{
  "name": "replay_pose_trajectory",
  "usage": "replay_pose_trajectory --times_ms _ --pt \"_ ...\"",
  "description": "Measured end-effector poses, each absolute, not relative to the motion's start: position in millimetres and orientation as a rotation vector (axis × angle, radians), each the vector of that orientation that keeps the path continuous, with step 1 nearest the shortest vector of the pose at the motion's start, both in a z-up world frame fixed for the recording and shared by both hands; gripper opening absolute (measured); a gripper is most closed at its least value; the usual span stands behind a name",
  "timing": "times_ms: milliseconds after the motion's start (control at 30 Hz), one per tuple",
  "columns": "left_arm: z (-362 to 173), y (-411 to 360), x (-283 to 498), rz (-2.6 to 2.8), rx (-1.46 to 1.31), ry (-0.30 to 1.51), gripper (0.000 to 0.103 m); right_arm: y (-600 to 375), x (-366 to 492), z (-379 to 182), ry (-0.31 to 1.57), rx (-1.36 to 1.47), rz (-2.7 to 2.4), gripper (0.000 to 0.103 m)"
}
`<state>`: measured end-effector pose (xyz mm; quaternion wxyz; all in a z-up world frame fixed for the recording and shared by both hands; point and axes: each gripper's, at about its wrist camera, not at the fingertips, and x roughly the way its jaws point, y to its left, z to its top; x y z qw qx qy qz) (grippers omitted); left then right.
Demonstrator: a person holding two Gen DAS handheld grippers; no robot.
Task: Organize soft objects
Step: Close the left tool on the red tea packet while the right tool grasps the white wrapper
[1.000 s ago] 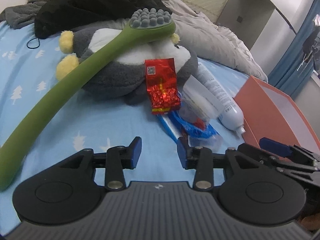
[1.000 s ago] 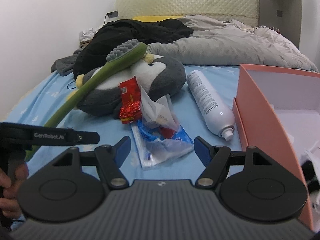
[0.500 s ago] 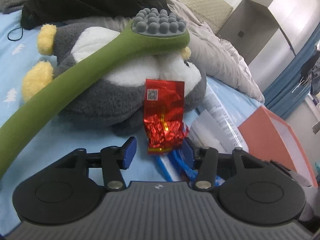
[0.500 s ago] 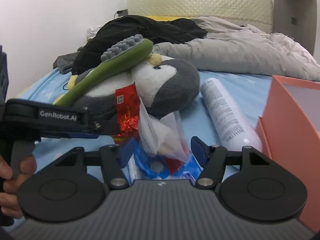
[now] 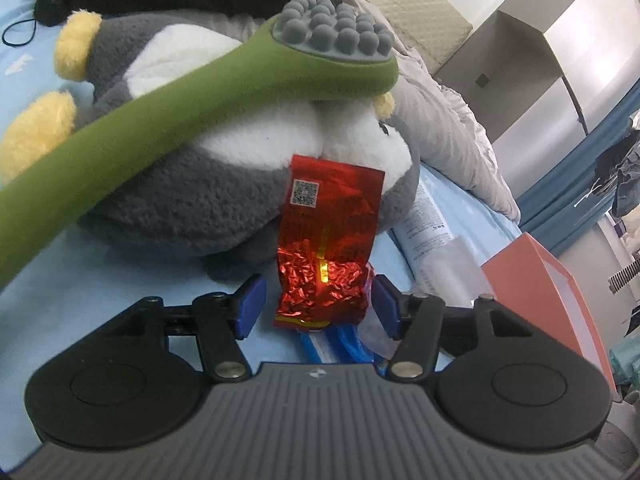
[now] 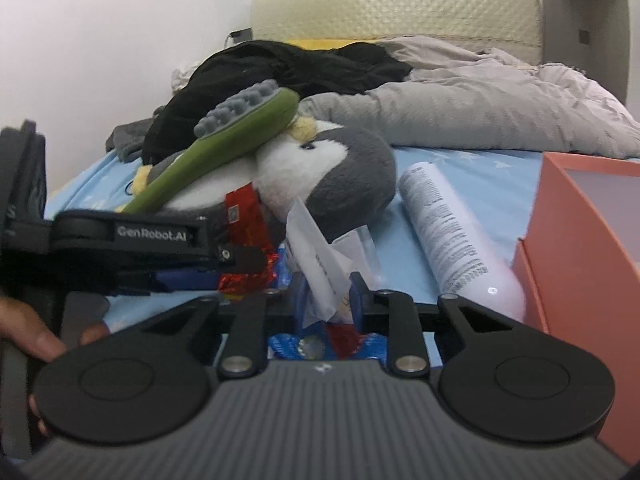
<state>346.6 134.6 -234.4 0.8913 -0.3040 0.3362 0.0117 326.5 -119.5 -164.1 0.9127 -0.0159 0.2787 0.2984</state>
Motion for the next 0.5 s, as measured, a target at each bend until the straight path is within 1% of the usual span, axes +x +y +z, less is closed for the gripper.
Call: replay_pose_trajectory --times_ms 100,133,500 --pt "-237 130 351 0.026 -0.615 0.708 0.062 -127 326 -163 0.578 -0.016 0.589 0.026" --pt "-238 128 353 0.031 -0.608 0.712 0.057 -130 326 -163 0.579 -0.014 0.58 0.026" --pt "-228 119 342 0.06 -0.562 0.709 0.055 -146 310 -160 0.589 -0.019 0.542 0.025"
